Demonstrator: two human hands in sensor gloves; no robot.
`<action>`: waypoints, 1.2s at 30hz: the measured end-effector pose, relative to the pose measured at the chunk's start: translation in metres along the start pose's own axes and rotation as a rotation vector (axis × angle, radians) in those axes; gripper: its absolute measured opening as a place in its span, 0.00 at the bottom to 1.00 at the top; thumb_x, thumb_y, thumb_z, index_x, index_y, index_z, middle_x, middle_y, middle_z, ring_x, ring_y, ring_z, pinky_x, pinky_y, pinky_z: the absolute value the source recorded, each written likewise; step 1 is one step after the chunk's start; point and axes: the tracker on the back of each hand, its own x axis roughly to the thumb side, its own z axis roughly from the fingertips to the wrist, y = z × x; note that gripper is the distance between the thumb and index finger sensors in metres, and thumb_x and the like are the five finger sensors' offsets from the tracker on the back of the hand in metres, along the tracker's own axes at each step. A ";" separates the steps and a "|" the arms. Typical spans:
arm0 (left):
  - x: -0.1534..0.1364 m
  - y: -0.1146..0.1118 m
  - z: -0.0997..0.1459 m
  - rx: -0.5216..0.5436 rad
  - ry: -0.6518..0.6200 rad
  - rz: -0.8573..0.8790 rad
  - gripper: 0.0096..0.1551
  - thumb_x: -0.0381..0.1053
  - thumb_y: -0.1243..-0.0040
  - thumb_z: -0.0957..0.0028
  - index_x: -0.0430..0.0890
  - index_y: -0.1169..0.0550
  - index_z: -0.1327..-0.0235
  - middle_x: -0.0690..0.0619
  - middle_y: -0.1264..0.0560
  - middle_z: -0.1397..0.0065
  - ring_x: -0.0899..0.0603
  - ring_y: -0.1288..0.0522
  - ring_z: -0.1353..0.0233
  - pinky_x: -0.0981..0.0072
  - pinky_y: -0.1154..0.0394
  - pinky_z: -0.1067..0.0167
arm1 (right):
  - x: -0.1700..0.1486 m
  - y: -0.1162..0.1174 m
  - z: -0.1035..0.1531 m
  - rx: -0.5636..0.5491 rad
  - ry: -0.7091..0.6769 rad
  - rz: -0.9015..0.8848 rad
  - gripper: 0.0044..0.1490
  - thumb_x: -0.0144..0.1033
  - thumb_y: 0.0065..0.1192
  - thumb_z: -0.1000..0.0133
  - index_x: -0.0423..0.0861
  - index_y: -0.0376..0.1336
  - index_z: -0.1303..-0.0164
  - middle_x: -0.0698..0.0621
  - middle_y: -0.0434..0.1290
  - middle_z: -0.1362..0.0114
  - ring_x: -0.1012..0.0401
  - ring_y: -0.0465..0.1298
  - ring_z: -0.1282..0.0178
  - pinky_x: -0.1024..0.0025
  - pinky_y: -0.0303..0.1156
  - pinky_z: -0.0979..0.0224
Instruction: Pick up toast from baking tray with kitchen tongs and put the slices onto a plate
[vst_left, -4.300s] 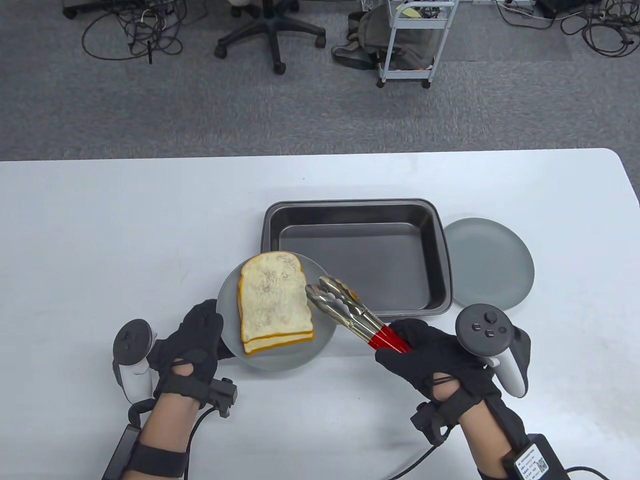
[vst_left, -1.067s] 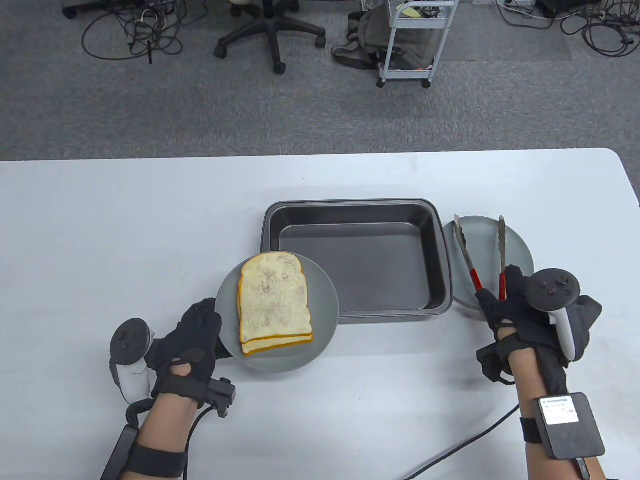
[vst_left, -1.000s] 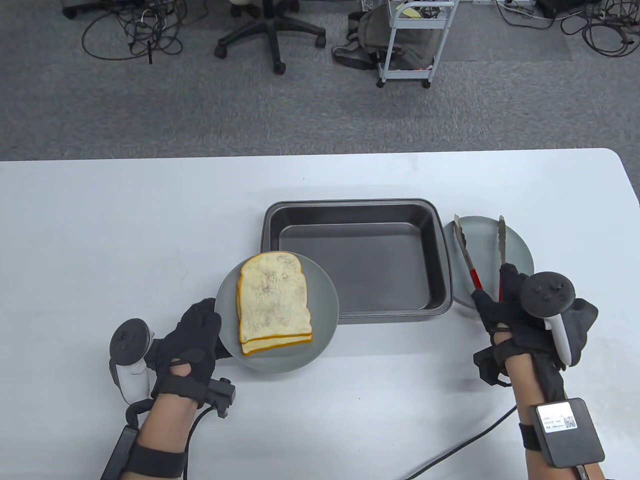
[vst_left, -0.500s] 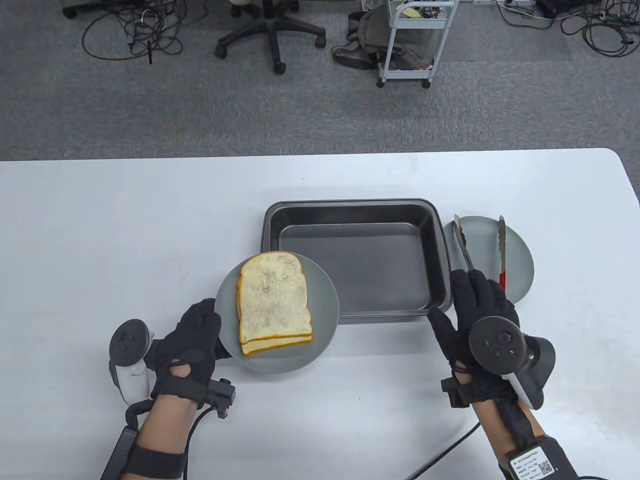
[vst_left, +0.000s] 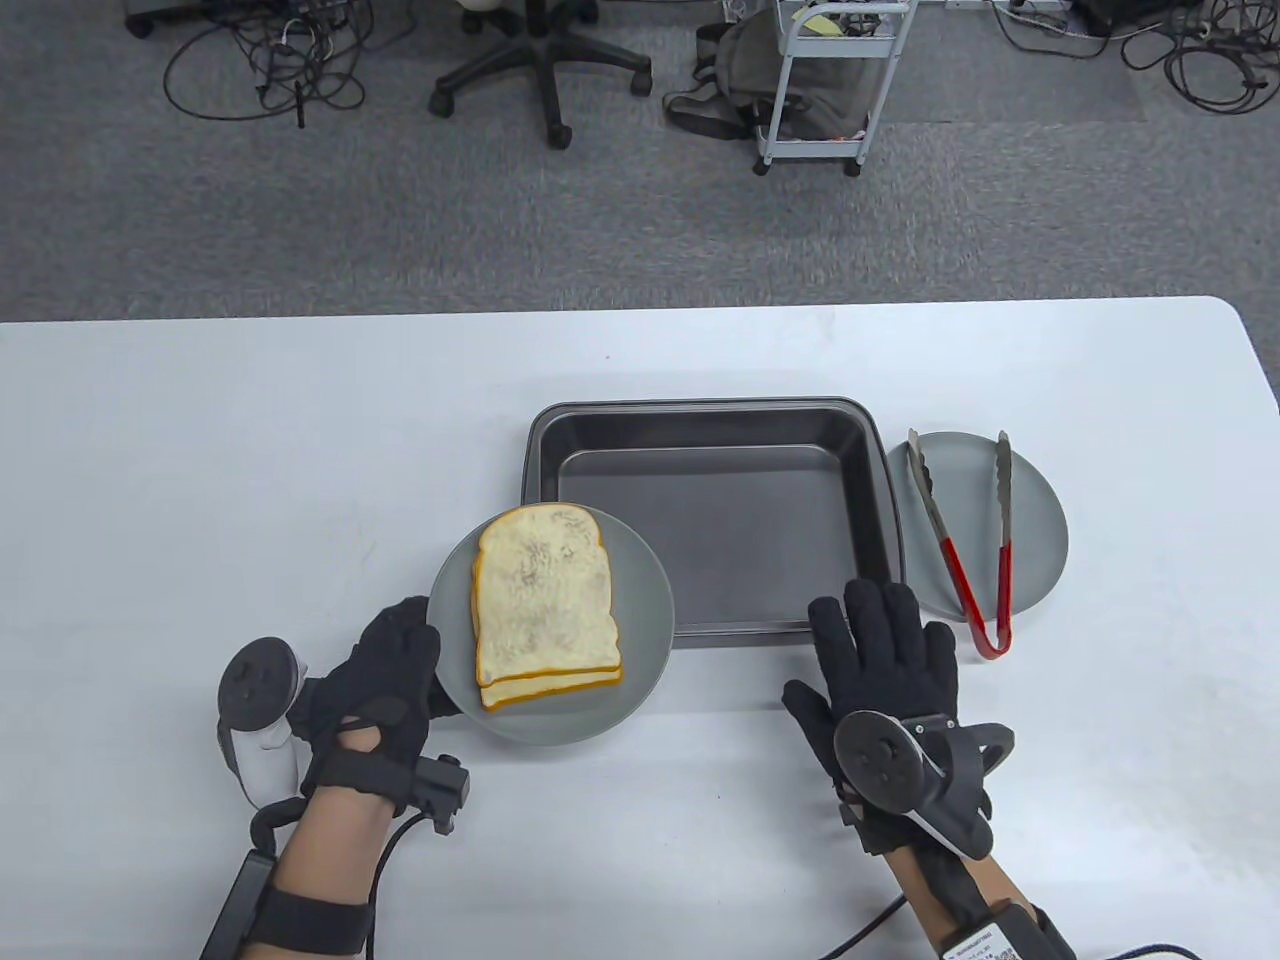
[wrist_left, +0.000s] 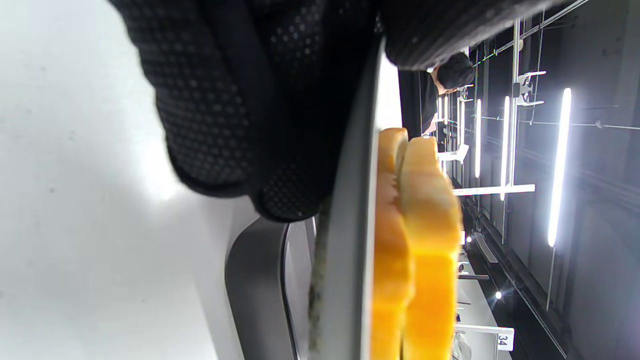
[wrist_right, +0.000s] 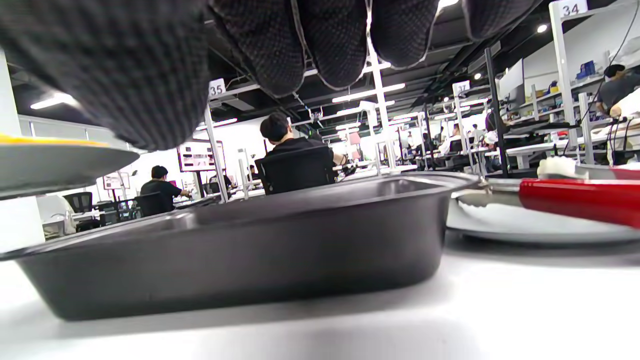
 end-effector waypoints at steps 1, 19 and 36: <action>0.000 0.000 0.000 0.003 0.001 -0.001 0.31 0.51 0.43 0.45 0.41 0.34 0.32 0.45 0.15 0.40 0.43 0.06 0.50 0.65 0.07 0.58 | 0.000 0.002 0.001 0.008 -0.005 -0.001 0.52 0.62 0.71 0.57 0.53 0.60 0.23 0.44 0.59 0.14 0.40 0.58 0.14 0.31 0.55 0.20; 0.027 0.038 -0.019 0.109 0.008 -0.004 0.30 0.52 0.45 0.44 0.43 0.34 0.31 0.48 0.15 0.39 0.45 0.06 0.48 0.67 0.07 0.55 | -0.011 0.003 0.000 0.086 0.006 -0.118 0.53 0.62 0.71 0.57 0.52 0.59 0.22 0.44 0.58 0.14 0.40 0.56 0.14 0.29 0.53 0.20; 0.015 0.100 -0.072 0.245 0.123 -0.088 0.31 0.54 0.46 0.43 0.46 0.36 0.29 0.50 0.17 0.36 0.46 0.07 0.46 0.68 0.08 0.52 | -0.021 0.003 -0.003 0.122 0.026 -0.159 0.52 0.62 0.71 0.57 0.51 0.60 0.23 0.43 0.58 0.14 0.40 0.56 0.14 0.28 0.52 0.20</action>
